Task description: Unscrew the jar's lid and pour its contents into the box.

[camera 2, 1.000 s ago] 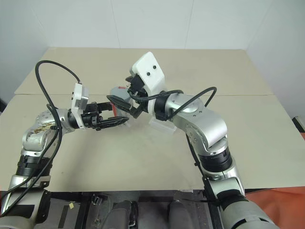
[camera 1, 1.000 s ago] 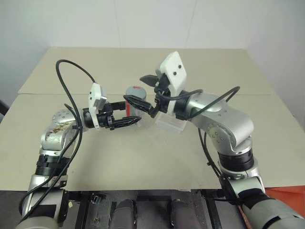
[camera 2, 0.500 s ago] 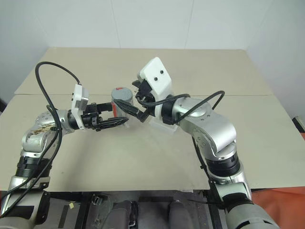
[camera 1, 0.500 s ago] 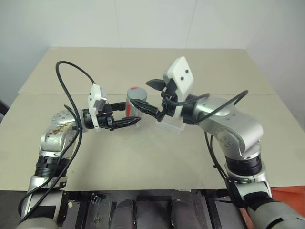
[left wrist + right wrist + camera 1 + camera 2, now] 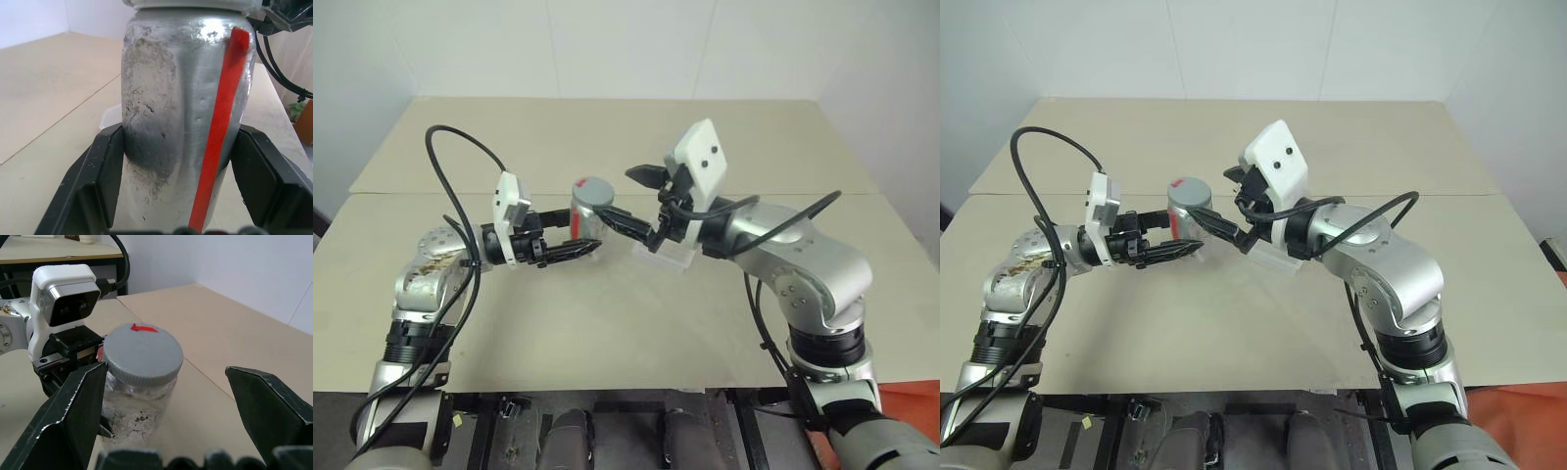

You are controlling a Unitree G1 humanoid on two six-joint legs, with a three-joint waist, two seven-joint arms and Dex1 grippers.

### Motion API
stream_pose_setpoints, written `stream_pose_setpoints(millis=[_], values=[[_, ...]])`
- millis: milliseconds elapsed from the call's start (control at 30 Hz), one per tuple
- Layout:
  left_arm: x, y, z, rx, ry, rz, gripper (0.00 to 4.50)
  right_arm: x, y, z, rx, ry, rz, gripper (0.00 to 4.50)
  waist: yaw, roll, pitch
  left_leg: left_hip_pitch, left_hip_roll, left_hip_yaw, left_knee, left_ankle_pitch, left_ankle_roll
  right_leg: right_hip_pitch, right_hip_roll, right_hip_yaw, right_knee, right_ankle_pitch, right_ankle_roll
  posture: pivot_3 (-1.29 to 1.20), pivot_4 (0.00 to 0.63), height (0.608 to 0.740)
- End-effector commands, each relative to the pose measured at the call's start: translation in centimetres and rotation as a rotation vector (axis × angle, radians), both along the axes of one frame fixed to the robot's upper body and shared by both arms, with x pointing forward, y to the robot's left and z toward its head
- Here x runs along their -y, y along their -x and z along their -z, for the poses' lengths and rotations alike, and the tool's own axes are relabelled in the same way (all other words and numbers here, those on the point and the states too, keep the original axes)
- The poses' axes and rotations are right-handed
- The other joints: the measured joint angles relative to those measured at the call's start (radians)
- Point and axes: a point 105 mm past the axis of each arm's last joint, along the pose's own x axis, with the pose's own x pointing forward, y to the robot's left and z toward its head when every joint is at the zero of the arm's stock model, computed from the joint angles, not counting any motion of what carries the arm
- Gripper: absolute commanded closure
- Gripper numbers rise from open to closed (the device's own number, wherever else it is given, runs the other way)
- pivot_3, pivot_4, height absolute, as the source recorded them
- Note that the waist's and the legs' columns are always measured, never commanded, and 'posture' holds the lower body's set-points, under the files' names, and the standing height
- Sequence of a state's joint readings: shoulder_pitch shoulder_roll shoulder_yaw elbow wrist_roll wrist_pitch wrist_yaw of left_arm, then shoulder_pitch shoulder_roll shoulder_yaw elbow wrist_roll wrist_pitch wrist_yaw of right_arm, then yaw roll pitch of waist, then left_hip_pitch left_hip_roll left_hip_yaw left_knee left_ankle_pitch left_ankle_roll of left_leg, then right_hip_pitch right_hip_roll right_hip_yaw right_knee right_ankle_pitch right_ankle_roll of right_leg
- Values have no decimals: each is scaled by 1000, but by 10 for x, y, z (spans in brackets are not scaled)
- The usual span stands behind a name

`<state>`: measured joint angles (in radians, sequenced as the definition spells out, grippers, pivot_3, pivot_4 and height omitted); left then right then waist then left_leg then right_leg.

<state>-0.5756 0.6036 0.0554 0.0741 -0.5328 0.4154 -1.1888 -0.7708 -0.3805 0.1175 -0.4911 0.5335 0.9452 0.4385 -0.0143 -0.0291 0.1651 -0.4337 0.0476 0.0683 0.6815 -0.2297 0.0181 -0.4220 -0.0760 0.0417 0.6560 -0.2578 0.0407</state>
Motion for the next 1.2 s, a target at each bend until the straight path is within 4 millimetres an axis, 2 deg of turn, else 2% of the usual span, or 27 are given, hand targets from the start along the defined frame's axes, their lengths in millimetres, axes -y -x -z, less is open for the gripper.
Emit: stream_pose_setpoints(millis=[33,567,833,933,1067,1200], values=[[0,7,-14,61,13,22,1549,9,1,-10,39,-17,32,92,0,0,0,0,0,0,0,0,0,0,0,0,0,0,0,0,150,740],[-1,12,-14,54,22,20,1549,15,-3,-8,38,-1,48,92,0,0,0,0,0,0,0,0,0,0,0,0,0,0,0,0,150,740],[-2,10,-14,58,26,10,1549,26,-5,-7,45,21,57,92,0,0,0,0,0,0,0,0,0,0,0,0,0,0,0,0,150,740],[-3,9,-14,60,29,0,1549,31,2,-10,41,5,6,92,0,0,0,0,0,0,0,0,0,0,0,0,-1,0,0,0,150,740],[-2,7,-13,61,32,-6,1549,32,18,-17,0,-73,-150,92,1,0,0,0,0,-1,0,0,0,0,0,0,-2,0,0,0,150,740],[1,7,-14,61,34,10,1549,20,22,-20,-22,-108,-208,92,-3,0,0,0,0,-1,0,0,0,0,0,0,-1,0,0,0,150,740]])
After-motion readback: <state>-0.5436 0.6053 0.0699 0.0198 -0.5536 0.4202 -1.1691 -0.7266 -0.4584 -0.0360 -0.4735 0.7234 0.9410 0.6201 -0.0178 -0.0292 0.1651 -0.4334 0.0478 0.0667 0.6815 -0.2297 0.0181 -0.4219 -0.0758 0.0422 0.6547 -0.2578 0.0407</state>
